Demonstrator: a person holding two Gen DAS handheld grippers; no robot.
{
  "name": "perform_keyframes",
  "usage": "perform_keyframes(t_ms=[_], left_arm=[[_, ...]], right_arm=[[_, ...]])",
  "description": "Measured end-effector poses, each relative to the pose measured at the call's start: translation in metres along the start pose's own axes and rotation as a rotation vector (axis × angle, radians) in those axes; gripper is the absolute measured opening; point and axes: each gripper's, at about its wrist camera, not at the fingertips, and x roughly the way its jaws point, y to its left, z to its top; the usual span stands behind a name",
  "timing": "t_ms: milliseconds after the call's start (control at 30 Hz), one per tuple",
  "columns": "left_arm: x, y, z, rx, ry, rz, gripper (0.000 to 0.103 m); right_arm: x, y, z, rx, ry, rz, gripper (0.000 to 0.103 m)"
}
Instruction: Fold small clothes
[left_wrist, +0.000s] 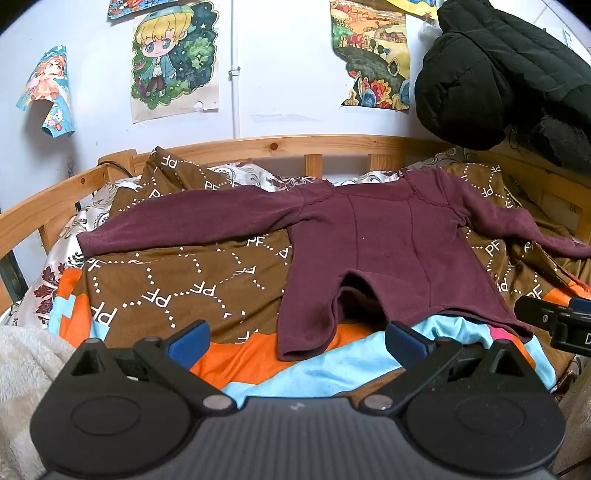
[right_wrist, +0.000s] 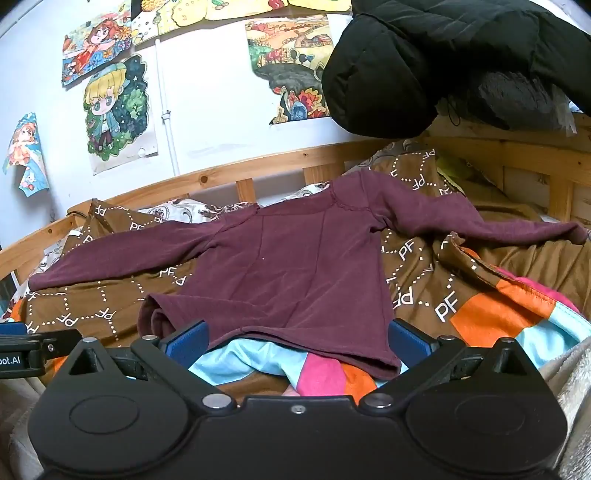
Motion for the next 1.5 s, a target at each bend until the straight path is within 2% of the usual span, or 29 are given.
perform_keyframes(t_ms=[1500], left_arm=[[0.0001,0.0001,0.0000,-0.001,0.001,-0.001,0.102]], right_arm=[[-0.0022,-0.0009,0.0003,0.007,-0.004,-0.001,0.103]])
